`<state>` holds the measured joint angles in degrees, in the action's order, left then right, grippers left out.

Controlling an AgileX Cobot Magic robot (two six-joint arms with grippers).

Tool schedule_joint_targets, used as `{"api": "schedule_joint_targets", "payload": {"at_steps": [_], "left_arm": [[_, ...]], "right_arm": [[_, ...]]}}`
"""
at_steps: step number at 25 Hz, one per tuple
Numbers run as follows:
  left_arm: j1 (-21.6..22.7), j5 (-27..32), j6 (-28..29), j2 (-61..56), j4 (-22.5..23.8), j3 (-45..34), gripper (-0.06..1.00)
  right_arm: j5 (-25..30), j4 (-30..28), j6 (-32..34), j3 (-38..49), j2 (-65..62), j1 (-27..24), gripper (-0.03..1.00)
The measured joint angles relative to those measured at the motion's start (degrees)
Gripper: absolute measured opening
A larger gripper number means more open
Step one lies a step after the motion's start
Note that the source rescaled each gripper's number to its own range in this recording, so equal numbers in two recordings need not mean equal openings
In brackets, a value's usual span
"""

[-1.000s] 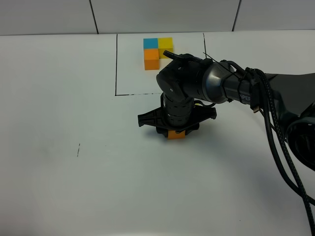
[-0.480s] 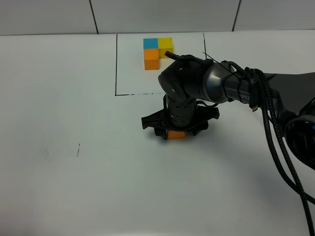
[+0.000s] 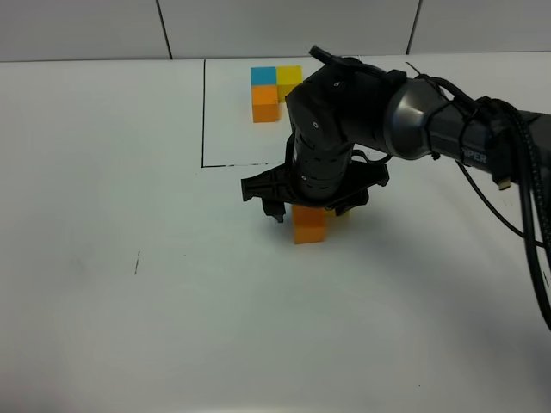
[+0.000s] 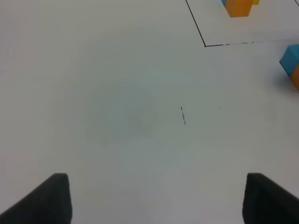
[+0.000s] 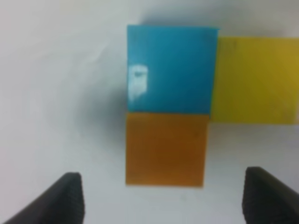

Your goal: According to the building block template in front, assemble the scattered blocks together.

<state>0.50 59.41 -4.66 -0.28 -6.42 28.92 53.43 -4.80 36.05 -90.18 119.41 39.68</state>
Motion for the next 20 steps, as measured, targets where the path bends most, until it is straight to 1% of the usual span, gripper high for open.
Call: {"api": "schedule_joint_targets", "payload": {"at_steps": [3, 5, 9, 12, 14, 15, 20], "left_arm": [[0.0, 0.0, 0.0, 0.0, 0.0, 0.0, 0.68], [0.0, 0.0, 0.0, 0.0, 0.0, 0.0, 0.68], [0.0, 0.0, 0.0, 0.0, 0.0, 0.0, 0.68], [0.0, 0.0, 0.0, 0.0, 0.0, 0.0, 0.68], [0.0, 0.0, 0.0, 0.0, 0.0, 0.0, 0.68], [0.0, 0.0, 0.0, 0.0, 0.0, 0.0, 0.68], [0.0, 0.0, 0.0, 0.0, 0.0, 0.0, 0.68]], "right_arm": [[2.87, -0.01, -2.07, 0.0, -1.91, -0.44, 0.48], [4.6, 0.11, -3.97, 0.0, -3.03, -1.69, 0.48], [6.61, 0.11, -10.39, 0.0, -4.65, -7.19, 0.49], [6.94, 0.16, -15.17, 0.47, -5.93, -12.09, 0.53], [5.71, 0.16, -18.05, 2.46, -7.44, -15.92, 0.59], [3.95, 0.16, -19.43, 4.27, -8.47, -17.69, 0.62], [-7.16, 1.01, -28.11, 16.3, -15.51, -28.59, 0.78]]}}
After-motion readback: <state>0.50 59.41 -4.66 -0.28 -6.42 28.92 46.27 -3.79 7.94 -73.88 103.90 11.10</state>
